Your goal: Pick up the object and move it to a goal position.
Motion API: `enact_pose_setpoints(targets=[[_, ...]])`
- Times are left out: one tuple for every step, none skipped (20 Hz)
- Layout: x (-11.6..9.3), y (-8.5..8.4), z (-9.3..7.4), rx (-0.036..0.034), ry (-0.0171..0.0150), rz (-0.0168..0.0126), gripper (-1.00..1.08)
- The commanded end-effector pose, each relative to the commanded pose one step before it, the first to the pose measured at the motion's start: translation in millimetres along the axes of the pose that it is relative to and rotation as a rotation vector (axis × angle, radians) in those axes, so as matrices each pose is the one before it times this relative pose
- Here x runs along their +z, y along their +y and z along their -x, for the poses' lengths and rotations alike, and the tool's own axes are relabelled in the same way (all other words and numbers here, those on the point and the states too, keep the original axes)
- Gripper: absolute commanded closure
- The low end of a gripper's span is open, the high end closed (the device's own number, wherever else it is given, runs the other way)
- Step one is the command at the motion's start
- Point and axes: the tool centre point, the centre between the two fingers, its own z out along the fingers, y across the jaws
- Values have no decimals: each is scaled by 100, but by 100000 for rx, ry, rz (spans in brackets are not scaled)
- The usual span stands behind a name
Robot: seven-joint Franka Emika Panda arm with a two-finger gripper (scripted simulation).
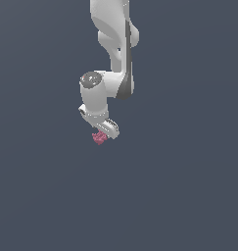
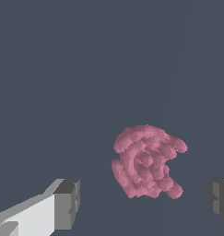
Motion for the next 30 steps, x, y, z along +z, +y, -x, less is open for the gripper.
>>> enact_pose_setpoints(targets=[[419,638,-20,4918,362,-34,-92],[127,198,-13,1449,97,4,-92],[110,173,-14,1257,86,4,-92],[92,146,-13,1063,73,4,-92],[75,120,-12,871,61,4,-92],[58,92,-9,675,48,3,-92],[42,66,-7,482,34,2,-92],[25,41,-5,292,21,2,-92],[8,14,-2,97,7,1,-92],[-35,-55,8,-576,-73,29,-92],[34,-1,2,0,0,0,-92],[101,-3,6,0,0,0,-92],[167,-4,10,0,0,0,-92],[230,26,-6,69,7,0,-92],[299,-7,19,0,0,0,-92],[359,36,-5,97,11,2,-92],[427,-9,28,0,0,0,-92],[482,43,-4,119,15,4,-92],[542,18,13,68,9,2,-92],[526,16,8,69,9,0,-92],[460,6,6,48,6,-2,-92],[396,-18,12,0,0,0,-92],[323,12,-17,68,6,-9,-92],[263,-20,-3,0,0,0,-92],[194,4,-21,46,2,-15,-92],[140,-15,-8,0,0,0,-92],[82,-10,-6,0,0,0,-92],[27,-3,-2,0,0,0,-92],[0,0,0,0,0,0,108],[0,0,0,0,0,0,108]])
